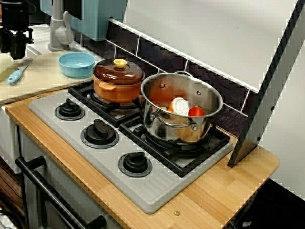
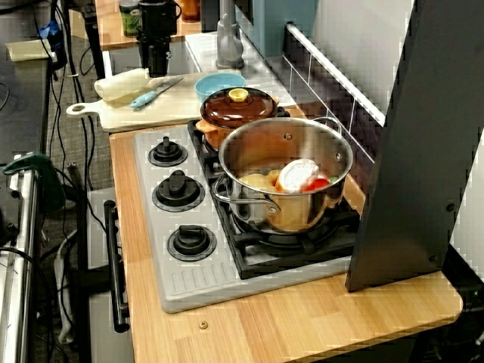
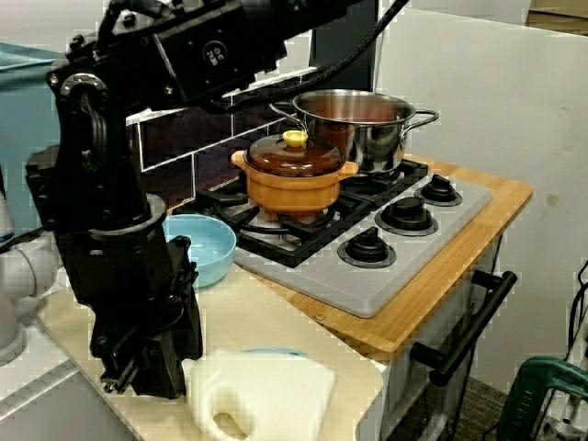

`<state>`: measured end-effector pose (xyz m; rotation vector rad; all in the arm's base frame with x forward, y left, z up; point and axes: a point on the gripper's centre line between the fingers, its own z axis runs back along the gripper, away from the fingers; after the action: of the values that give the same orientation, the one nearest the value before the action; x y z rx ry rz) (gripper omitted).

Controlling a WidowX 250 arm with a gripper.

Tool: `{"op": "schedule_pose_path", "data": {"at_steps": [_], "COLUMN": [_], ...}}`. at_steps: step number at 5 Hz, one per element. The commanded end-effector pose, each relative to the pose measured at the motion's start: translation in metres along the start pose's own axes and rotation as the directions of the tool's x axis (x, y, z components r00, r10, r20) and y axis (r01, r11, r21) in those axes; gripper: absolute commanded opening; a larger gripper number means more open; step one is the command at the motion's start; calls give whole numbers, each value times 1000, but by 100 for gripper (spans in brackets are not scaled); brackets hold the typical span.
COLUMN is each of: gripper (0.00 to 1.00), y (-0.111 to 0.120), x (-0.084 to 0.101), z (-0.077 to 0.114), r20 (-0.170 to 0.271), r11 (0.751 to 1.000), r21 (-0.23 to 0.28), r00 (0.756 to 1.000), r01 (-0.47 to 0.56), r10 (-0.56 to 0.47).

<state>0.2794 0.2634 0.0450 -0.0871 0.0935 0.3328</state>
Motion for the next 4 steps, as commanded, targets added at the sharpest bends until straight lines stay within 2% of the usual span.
{"op": "schedule_pose_path", "data": {"at_steps": [1,4], "gripper": [0,0], "y": [1,-9], "x": [0,-2], "z": [52,67], "r20": [115,132], "r11": [999,998], "r21": [27,-9], "r00": [993,990], "r01": [23,56], "r10": [-26,-55]}}
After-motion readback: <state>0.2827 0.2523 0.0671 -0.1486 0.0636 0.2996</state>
